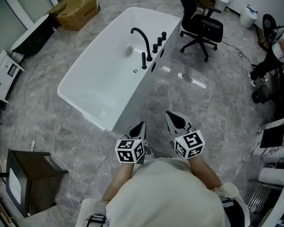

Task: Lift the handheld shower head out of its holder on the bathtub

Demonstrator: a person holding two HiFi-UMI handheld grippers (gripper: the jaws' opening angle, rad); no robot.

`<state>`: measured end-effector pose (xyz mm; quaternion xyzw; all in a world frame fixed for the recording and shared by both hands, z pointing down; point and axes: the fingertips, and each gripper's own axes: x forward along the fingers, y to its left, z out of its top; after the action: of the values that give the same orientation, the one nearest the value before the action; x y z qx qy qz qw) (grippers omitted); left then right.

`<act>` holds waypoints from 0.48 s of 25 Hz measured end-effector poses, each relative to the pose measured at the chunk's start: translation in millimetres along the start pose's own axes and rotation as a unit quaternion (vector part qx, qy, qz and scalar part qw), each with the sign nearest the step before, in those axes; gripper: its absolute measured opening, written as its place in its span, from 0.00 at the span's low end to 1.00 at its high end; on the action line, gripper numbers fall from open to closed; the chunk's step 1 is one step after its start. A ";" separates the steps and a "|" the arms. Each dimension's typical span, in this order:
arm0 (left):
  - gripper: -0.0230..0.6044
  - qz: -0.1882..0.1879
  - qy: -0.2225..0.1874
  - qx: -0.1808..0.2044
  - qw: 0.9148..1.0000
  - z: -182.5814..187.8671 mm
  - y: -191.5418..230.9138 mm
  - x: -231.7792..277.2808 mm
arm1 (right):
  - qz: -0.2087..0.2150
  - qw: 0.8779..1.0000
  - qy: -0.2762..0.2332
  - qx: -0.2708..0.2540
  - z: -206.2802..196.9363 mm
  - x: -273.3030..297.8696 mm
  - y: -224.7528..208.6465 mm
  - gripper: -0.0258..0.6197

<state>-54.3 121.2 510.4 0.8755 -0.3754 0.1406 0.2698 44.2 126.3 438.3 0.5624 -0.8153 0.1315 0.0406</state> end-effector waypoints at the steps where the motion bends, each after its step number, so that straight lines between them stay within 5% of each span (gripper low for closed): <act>1: 0.07 0.002 0.001 0.001 1.000 -1.4 -0.7 -0.9 | 0.000 1.000 -0.002 -0.002 -0.1 -1.6 1.3 0.07; 12: 0.07 0.009 -0.002 0.005 1.000 3.0 1.1 -1.8 | -0.001 1.000 -0.004 -0.002 -3.6 -5.9 2.0 0.07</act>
<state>-56.2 119.9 507.5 0.8736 -0.3833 0.1431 0.2635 44.3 133.2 440.1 0.5636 -0.8153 0.1272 0.0388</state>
